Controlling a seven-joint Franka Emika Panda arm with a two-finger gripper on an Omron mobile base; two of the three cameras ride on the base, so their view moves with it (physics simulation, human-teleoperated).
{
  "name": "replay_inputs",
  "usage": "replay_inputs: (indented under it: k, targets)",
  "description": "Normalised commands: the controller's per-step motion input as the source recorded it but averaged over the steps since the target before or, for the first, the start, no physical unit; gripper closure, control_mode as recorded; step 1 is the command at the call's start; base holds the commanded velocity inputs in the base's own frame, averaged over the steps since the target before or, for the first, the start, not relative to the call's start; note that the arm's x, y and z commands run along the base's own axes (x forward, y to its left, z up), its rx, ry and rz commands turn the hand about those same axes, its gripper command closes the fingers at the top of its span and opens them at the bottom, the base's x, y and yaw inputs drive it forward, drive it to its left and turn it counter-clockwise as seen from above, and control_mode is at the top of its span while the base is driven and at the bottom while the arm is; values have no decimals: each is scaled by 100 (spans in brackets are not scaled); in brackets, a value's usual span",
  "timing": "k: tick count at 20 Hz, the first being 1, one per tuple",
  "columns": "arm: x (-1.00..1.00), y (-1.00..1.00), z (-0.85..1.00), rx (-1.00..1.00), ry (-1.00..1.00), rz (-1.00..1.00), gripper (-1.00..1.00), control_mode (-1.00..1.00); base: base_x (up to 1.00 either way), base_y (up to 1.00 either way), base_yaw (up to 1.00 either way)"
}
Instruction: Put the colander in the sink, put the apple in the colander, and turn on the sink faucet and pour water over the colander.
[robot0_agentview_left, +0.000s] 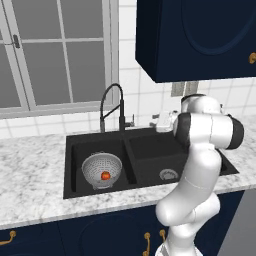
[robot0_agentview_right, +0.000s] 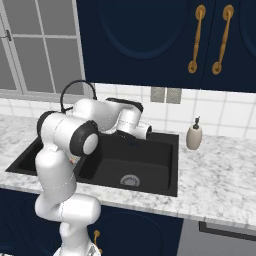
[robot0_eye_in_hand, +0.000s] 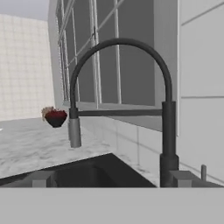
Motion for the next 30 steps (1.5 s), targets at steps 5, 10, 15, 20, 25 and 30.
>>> replay_inputs:
  k: [5, 10, 15, 20, 25, 30]
  targets:
    - [54, 0, -32, 0, -2, 0, -100, -100, 0, 0, 0]
    - [56, 0, -29, 0, -4, 2, -100, -100, 0, 0, 0]
    - [56, 5, -38, 0, -9, 2, -100, -100, 0, 0, 0]
    - [69, 1, -26, 0, 0, 0, -100, -100, 0, 0, 0]
    - [72, 2, -14, 0, 0, 0, -100, -100, 0, 0, 0]
    - [57, 14, -14, 0, 0, 0, -100, -100, 0, 0, 0]
